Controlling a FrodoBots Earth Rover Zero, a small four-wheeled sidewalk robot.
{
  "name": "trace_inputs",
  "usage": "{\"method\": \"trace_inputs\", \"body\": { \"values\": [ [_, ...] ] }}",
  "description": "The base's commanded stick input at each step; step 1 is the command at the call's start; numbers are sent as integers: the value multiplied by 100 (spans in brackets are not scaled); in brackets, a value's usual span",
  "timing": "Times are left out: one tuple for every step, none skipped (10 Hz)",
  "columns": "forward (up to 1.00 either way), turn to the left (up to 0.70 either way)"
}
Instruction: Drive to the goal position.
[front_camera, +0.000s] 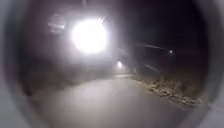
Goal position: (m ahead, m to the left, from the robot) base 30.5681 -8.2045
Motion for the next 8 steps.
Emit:
{"method": "trace_inputs", "body": {
  "values": [
    [100, 5],
    [100, 13],
    [100, 15],
    [100, 15],
    [100, 15],
    [100, 15],
    [100, 13],
    [100, 6]
  ]
}}
